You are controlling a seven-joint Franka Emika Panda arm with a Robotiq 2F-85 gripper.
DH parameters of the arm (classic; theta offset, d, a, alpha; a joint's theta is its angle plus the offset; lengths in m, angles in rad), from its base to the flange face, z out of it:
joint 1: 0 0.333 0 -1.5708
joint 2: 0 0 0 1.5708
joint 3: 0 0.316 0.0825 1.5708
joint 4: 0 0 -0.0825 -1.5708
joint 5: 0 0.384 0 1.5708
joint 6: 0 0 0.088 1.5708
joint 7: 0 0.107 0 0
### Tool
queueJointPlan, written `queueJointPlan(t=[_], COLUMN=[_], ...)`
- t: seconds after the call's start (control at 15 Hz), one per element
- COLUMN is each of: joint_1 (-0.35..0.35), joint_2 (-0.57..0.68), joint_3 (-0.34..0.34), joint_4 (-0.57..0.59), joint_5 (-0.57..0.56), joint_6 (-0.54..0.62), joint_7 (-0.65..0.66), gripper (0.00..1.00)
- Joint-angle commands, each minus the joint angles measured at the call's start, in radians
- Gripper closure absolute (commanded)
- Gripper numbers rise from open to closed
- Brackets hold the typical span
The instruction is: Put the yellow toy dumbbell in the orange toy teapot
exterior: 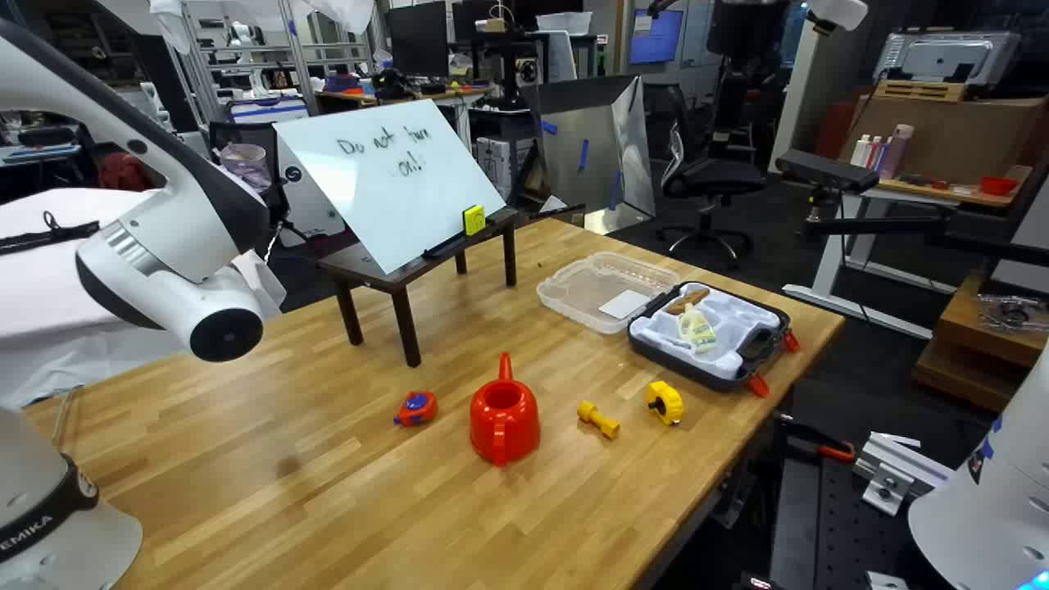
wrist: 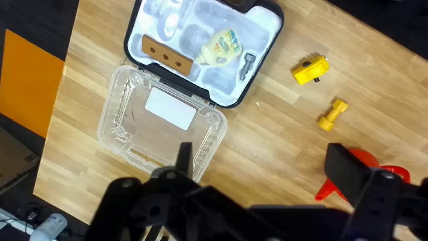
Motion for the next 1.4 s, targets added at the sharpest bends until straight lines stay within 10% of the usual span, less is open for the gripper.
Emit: queueJointPlan(t=[0.0, 1.33], joint_1=[-0.003, 0.047], joint_2=[0.000, 0.151], joint_3=[0.004, 0.105], joint_4=[0.002, -0.007], joint_5=[0.003, 0.048], joint_6=[-0.002, 0.076], joint_7=[-0.002, 0.161], gripper=[0.00, 0.00])
